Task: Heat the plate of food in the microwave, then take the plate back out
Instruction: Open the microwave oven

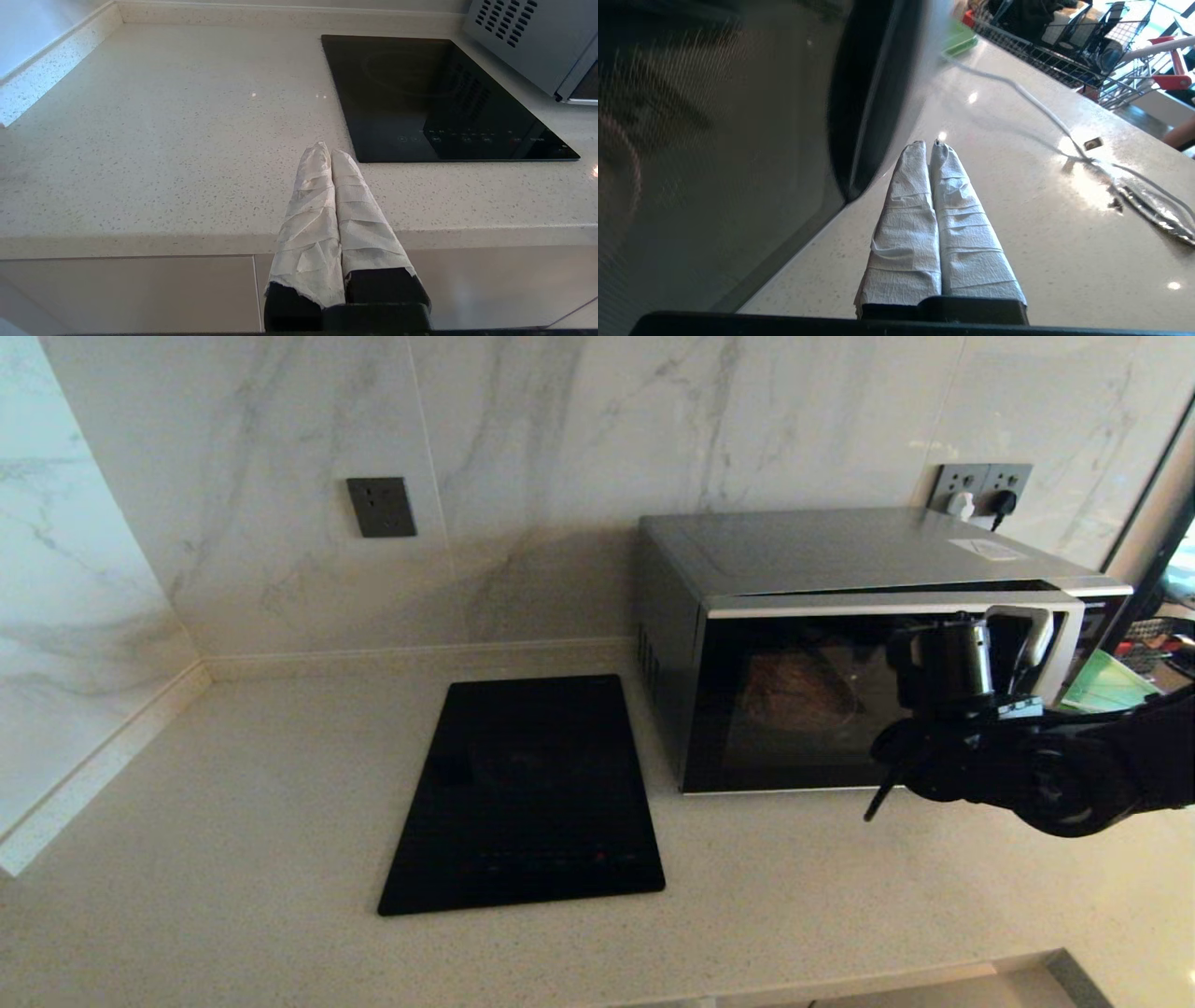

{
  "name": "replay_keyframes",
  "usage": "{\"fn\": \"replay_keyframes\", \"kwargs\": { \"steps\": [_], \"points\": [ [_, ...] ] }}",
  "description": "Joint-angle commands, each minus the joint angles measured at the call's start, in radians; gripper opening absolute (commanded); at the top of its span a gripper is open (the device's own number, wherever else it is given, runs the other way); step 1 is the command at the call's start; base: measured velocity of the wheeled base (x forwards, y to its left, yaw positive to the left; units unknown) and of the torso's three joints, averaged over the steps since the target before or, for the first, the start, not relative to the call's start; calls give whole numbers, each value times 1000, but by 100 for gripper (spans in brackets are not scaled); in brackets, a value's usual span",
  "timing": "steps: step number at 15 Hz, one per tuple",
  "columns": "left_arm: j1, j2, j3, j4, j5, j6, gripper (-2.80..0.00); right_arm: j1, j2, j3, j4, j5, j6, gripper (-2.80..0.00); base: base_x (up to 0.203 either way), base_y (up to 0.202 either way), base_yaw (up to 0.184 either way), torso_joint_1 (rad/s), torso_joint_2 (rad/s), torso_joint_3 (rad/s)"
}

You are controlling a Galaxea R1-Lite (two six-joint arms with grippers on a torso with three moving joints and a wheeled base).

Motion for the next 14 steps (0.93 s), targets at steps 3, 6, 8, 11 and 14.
{"fn": "replay_keyframes", "kwargs": {
  "steps": [3,6,8,11,14],
  "points": [
    [0,2,0,0,0,0,-280,-12,-297,-14,2,50,-116,-280,0,0,0,0,0,0],
    [0,2,0,0,0,0,-280,-110,-433,-208,95,189,-311,-280,0,0,0,0,0,0],
    [0,2,0,0,0,0,-280,-177,-447,-396,357,288,-342,-280,0,0,0,0,0,0],
    [0,2,0,0,0,0,-280,-249,-404,-709,868,477,-319,-280,0,0,0,0,0,0],
    [0,2,0,0,0,0,-280,-277,-290,-919,1266,698,-253,-280,0,0,0,0,0,0]
  ]
}}
